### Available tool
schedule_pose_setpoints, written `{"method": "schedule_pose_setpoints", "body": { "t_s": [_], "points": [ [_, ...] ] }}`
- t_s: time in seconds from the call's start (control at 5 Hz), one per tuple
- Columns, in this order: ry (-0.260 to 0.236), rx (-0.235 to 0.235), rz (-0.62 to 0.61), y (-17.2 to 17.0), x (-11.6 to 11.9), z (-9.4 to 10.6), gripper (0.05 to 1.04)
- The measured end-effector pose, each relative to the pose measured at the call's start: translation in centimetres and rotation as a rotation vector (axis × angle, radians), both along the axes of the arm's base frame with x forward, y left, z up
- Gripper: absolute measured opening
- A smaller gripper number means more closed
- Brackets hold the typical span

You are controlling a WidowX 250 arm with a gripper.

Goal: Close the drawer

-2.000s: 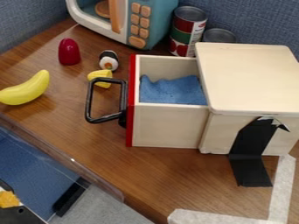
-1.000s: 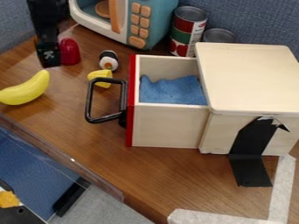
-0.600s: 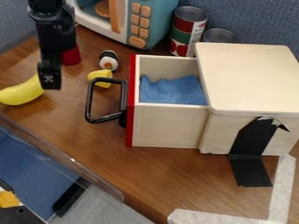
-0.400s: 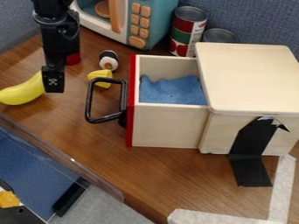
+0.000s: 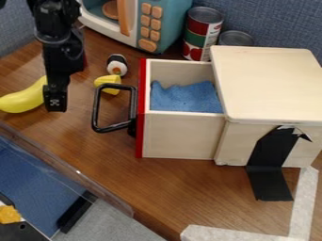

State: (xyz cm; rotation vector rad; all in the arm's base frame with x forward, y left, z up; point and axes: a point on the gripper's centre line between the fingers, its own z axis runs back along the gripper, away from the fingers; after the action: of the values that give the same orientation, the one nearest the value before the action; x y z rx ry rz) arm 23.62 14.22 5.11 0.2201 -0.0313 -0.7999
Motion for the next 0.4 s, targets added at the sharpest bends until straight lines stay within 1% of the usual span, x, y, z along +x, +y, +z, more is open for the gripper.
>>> {"method": "schedule_pose_setpoints", "body": {
  "t_s": [0.2,0.4],
  "points": [
    [0.0,0.005,-0.009,-0.34,-0.52,-0.85,1.0],
    [-0.003,0.005,-0.012,-0.96,-0.47,-1.06,1.0]
  ]
}}
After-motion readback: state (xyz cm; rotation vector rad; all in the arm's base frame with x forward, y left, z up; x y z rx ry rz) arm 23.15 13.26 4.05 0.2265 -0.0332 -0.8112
